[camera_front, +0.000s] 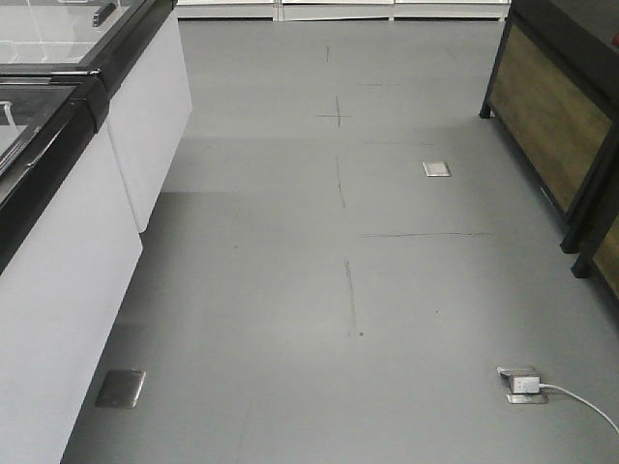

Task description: Left arm holds basket, right arm returns cookies

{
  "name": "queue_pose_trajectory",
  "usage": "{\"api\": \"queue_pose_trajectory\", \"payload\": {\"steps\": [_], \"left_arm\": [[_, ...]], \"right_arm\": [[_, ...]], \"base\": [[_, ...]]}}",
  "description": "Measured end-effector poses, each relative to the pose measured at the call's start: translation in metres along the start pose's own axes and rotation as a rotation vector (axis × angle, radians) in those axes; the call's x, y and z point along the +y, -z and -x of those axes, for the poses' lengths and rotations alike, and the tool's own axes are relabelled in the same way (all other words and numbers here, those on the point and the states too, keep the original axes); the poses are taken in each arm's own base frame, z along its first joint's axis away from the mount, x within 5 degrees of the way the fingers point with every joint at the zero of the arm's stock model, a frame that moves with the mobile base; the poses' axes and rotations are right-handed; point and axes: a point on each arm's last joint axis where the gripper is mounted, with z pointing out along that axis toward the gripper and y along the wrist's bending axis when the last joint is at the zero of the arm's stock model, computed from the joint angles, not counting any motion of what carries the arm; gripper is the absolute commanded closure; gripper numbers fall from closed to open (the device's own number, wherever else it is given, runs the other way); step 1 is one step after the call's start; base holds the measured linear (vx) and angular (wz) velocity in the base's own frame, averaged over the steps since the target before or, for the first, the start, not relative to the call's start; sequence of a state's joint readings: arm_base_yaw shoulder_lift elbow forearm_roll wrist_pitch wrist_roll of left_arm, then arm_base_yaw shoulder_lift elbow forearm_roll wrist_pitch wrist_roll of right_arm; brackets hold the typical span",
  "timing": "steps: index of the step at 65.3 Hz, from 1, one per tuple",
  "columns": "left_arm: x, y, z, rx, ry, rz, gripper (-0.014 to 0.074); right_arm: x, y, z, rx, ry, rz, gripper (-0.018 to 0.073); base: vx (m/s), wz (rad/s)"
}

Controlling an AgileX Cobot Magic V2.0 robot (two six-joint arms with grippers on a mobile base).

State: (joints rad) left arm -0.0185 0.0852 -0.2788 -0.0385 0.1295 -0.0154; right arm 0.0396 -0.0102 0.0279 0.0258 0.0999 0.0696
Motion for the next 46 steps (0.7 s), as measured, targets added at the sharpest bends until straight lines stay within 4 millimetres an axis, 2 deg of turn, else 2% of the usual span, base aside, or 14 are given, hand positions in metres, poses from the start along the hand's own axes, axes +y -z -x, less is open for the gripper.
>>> {"api": "queue_pose_trajectory", "payload": {"steps": [9, 24, 46], "left_arm": [[-0.001, -0.014, 0.005, 0.161, 0.001, 0.004, 0.0603], [0.000, -0.031, -0.003, 0.353, 0.002, 0.010, 0.0603], [0.000, -0.036, -0.008, 0.398, 0.002, 0.012, 0.0596]], "right_arm": [[0.000, 0.000, 0.000, 0.000, 0.000, 0.000, 0.0567], [0.000, 0.000, 0.000, 0.000, 0.000, 0.000, 0.0567], [0.000, 0.000, 0.000, 0.000, 0.000, 0.000, 0.0567]], "base": [[0.00, 0.00], [0.00, 0.00], [0.00, 0.00]]}}
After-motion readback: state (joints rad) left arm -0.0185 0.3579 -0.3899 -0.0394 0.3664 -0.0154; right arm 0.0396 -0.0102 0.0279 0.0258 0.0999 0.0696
